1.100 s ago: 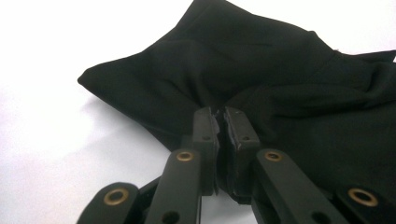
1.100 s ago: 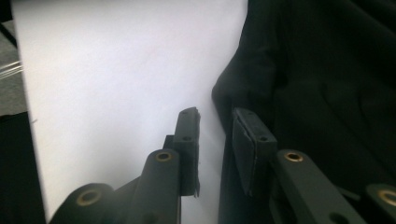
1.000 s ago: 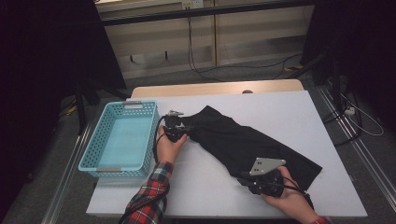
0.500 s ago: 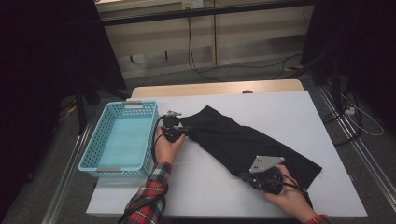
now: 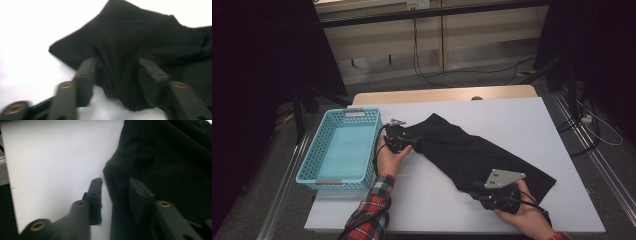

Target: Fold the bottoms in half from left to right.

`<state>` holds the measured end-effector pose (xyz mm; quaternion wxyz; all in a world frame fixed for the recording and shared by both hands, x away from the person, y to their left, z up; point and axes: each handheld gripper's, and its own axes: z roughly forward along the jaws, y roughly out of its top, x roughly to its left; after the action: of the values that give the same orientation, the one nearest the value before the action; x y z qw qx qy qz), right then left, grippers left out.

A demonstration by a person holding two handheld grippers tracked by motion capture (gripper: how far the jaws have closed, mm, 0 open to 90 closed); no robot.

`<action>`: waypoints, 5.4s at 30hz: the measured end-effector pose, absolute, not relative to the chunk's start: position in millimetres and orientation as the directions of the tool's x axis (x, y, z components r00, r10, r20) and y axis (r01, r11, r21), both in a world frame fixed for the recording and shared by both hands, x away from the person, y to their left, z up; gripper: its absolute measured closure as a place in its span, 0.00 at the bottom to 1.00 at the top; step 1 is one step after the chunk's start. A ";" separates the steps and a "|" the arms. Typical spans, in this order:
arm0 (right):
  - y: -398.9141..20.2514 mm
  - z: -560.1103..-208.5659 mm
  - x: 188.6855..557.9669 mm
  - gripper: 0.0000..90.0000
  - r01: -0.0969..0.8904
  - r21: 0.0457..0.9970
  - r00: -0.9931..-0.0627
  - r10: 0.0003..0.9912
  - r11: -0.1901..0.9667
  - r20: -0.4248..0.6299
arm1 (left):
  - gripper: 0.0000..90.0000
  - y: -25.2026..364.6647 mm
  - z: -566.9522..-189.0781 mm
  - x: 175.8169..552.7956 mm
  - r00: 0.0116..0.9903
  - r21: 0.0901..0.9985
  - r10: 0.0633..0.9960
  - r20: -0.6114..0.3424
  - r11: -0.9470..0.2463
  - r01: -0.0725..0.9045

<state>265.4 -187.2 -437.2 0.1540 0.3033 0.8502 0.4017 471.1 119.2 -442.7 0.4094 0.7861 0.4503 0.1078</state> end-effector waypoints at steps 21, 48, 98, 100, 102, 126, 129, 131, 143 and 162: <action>-213.1 -436.1 264.3 0.60 0.476 0.740 -0.765 0.639 0.475 0.082 | 0.28 118.6 -437.3 467.6 0.594 0.755 0.789 -0.158 -0.290 0.588; -320.7 -436.6 296.7 0.79 0.648 0.664 -0.427 0.900 0.372 -0.088 | 0.24 120.4 -433.4 467.1 0.615 0.767 0.774 -0.149 -0.302 0.567; -365.2 -441.2 297.9 0.94 0.726 0.661 -0.329 0.939 0.188 0.095 | 0.25 124.8 -445.0 497.0 0.583 0.779 0.808 -0.088 -0.309 0.546; -364.7 -441.1 298.1 0.77 0.711 0.678 -0.331 0.939 0.187 0.088 | 0.34 123.6 -445.1 500.8 0.605 0.785 0.790 -0.098 -0.312 0.535; -362.8 -439.9 298.4 0.68 0.707 0.684 -0.331 0.939 0.181 0.093 | 0.43 119.6 -446.3 504.7 0.630 0.780 0.769 -0.105 -0.329 0.532; -319.3 -426.7 297.8 0.38 0.628 0.746 -0.443 0.890 0.223 0.107 | 0.97 98.0 -446.0 532.9 0.670 0.763 0.734 -0.113 -0.368 0.532; -317.5 -427.8 297.7 0.37 0.628 0.743 -0.450 0.887 0.230 0.105 | 0.97 101.8 -441.9 539.2 0.650 0.769 0.756 -0.084 -0.365 0.524; -317.4 -429.0 298.0 0.36 0.629 0.741 -0.454 0.885 0.236 0.104 | 0.96 102.1 -443.9 541.5 0.650 0.753 0.754 -0.096 -0.372 0.543; -318.1 -430.3 296.5 0.34 0.631 0.738 -0.451 0.887 0.238 0.101 | 0.68 88.9 -449.2 541.0 0.687 0.772 0.725 -0.051 -0.408 0.487; -337.4 -445.3 298.4 0.77 0.672 0.702 -0.395 0.916 0.237 0.069 | 1.00 87.4 -446.7 548.6 0.659 0.751 0.746 -0.096 -0.380 0.539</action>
<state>298.4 -337.4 -445.3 0.1823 0.5189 0.7651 0.3349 548.6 87.4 -446.7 0.3956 0.8204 0.3917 0.1305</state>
